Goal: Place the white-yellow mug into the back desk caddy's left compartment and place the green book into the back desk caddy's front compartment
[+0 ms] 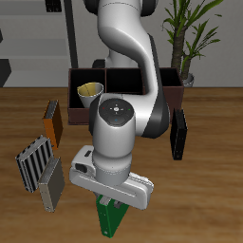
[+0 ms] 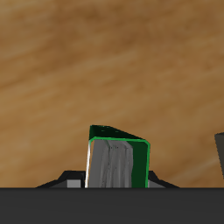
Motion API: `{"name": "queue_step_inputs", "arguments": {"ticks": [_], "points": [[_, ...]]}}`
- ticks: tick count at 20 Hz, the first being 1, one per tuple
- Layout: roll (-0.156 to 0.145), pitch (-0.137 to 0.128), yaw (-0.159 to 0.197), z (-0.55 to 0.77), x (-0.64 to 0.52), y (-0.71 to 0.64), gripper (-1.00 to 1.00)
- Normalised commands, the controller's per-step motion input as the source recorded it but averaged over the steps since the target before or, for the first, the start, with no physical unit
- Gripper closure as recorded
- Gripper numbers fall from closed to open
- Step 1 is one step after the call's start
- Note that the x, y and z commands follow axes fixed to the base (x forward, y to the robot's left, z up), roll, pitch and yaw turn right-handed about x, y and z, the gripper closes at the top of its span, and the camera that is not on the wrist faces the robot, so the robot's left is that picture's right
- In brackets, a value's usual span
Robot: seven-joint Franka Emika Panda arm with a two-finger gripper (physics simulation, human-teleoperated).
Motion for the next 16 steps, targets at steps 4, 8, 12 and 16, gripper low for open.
{"name": "queue_step_inputs", "arguments": {"ticks": [4,8,12,16], "points": [[-0.011,-0.038,-0.013,0.38,-0.28,-0.09,1.0],[-0.018,-0.057,0.061,0.59,-0.36,-0.07,1.0],[-0.02,-0.071,0.172,0.8,-0.73,0.03,1.0],[-0.008,-0.04,0.049,0.52,-0.66,0.01,1.0]]}}
